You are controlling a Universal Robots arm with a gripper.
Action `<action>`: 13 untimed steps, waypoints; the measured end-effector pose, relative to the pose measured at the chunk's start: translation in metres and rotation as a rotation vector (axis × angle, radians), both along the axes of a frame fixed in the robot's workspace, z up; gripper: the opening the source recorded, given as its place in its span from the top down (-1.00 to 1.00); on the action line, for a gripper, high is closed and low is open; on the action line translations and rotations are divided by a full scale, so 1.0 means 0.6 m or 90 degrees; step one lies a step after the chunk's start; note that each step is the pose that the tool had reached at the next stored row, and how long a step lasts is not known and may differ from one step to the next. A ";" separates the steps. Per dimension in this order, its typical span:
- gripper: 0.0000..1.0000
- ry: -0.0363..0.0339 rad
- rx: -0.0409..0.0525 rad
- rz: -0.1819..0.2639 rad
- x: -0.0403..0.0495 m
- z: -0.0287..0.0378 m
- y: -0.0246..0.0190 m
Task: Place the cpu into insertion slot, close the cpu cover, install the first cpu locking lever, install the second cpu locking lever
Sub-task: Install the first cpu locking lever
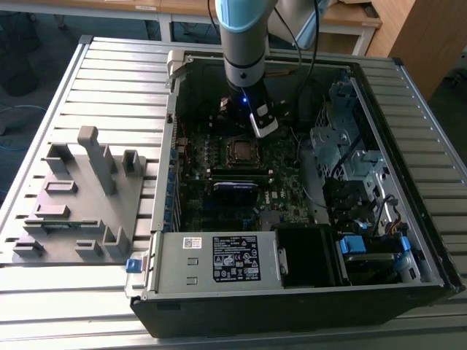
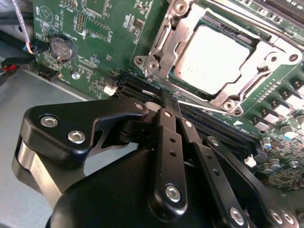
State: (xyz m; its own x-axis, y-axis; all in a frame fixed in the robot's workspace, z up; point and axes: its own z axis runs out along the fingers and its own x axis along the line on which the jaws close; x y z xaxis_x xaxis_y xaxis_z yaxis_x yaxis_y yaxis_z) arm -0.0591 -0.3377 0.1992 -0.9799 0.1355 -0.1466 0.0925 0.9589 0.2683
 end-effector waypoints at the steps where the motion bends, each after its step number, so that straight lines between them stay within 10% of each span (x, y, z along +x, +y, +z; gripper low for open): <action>1: 0.80 0.0000 0.0002 -0.004 -0.002 0.000 0.0000; 13: 0.80 0.0000 0.0059 -0.059 -0.011 0.001 0.0000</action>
State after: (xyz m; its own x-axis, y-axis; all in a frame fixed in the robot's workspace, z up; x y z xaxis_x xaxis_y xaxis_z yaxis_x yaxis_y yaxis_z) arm -0.0656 -0.3377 0.1998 -0.9631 0.2267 -0.1449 0.1805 0.9437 0.2772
